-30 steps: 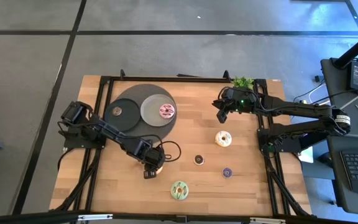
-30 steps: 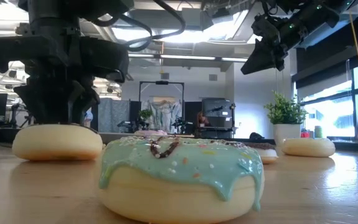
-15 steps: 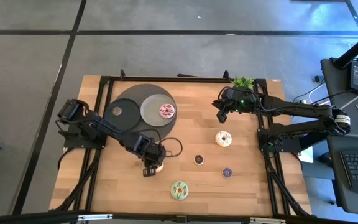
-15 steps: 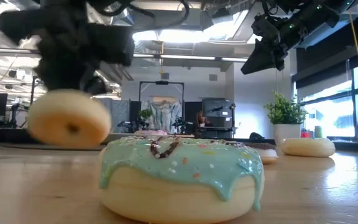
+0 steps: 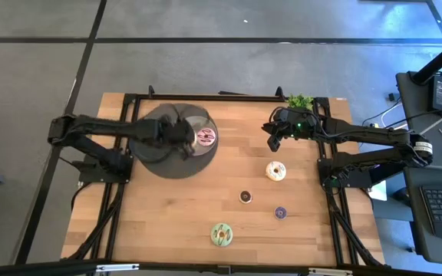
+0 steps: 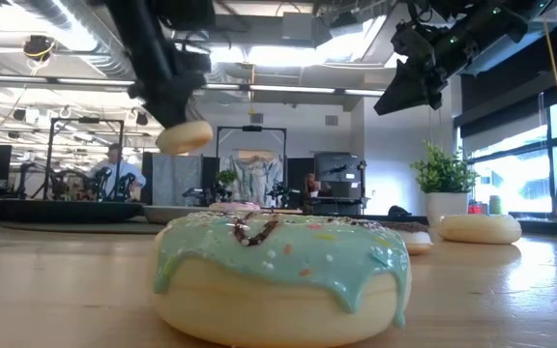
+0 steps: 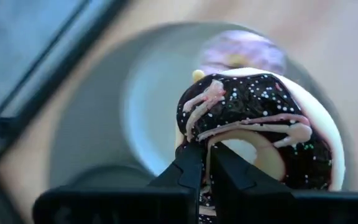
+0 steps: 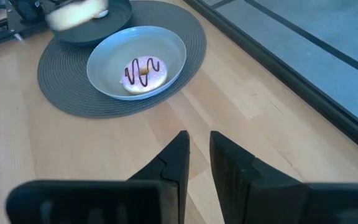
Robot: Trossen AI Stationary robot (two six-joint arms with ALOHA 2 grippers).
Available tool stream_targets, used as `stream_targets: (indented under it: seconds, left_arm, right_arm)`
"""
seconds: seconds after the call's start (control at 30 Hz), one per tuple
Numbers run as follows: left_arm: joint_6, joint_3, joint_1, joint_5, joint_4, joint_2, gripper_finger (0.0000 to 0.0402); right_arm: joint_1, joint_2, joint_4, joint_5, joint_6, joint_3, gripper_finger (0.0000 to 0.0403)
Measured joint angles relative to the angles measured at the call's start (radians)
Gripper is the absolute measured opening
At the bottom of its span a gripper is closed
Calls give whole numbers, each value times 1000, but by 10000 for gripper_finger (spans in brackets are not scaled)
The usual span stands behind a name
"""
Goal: Pick & Place donuts
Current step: Put the big brown donut on the gray plate
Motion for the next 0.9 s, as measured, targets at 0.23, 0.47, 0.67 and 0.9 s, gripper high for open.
stream_targets:
  seconds: [0.23, 0.47, 0.67, 0.9]
  left_arm:
    - [125, 0, 262, 87, 109, 111, 15]
    - [146, 0, 343, 140, 196, 259, 15]
    - [152, 0, 341, 155, 237, 344, 15]
    - [152, 0, 341, 154, 237, 367, 15]
  right_arm:
    - [0, 0, 1, 1, 1, 0, 67]
    - [0, 0, 1, 1, 1, 0, 67]
    - [0, 0, 0, 1, 2, 0, 67]
    - [0, 0, 0, 0, 0, 0, 67]
